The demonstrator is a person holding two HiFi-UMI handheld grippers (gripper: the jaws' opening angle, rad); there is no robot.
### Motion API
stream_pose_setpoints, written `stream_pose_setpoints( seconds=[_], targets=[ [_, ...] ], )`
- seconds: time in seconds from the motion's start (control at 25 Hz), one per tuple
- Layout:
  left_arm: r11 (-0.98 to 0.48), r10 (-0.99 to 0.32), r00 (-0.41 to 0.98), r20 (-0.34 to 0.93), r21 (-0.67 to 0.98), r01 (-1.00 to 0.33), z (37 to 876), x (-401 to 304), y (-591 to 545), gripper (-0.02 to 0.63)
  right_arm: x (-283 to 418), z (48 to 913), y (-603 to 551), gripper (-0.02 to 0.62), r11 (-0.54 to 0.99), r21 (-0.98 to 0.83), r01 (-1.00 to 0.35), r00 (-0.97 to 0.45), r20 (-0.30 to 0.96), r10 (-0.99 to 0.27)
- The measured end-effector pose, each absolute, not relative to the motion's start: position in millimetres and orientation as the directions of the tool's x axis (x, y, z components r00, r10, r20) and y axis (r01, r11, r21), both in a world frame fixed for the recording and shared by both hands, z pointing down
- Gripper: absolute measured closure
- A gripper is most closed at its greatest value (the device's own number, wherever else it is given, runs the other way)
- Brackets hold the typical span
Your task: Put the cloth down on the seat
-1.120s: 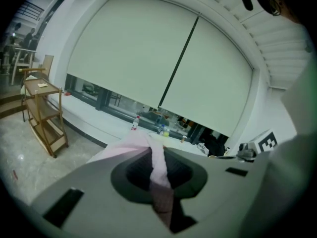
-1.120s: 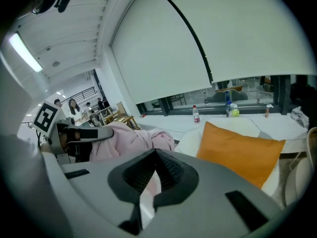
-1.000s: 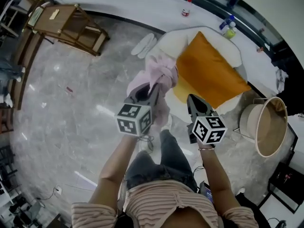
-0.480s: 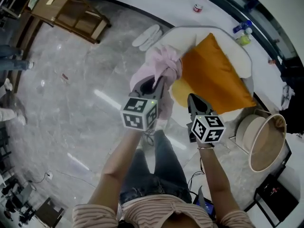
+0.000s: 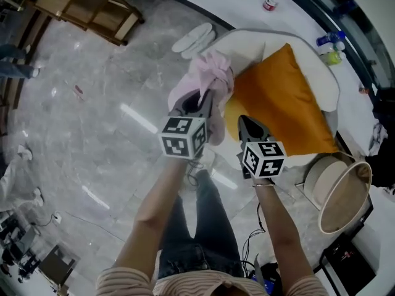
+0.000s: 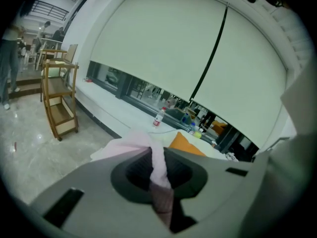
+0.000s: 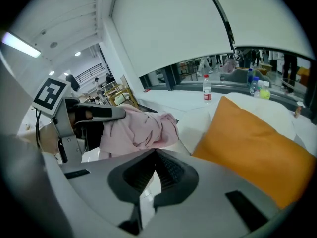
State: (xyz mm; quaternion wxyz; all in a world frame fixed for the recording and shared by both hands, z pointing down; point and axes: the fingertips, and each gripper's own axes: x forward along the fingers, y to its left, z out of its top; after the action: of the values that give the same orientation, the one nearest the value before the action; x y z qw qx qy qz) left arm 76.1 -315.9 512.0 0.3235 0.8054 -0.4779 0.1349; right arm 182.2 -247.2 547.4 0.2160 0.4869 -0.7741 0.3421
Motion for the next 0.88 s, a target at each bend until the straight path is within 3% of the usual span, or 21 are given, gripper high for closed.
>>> stream_pose_setpoints(
  seconds=[0.52,0.88],
  targets=[
    [-0.242,-0.726,0.434,0.533,0.392,-0.887,585.5,78.9,-362.9,0.554,181.0,618.8,-269.4,0.588,0.259,-0.31,-0.915,-0.404,0.709,-0.578],
    [-0.217,-0.672,0.445,0.592,0.417,-0.883,653.2,95.2,-371.6,0.554,185.9,660.2,-277.5,0.588,0.248,-0.298,-0.922,-0.387,0.745,-0.543]
  ],
)
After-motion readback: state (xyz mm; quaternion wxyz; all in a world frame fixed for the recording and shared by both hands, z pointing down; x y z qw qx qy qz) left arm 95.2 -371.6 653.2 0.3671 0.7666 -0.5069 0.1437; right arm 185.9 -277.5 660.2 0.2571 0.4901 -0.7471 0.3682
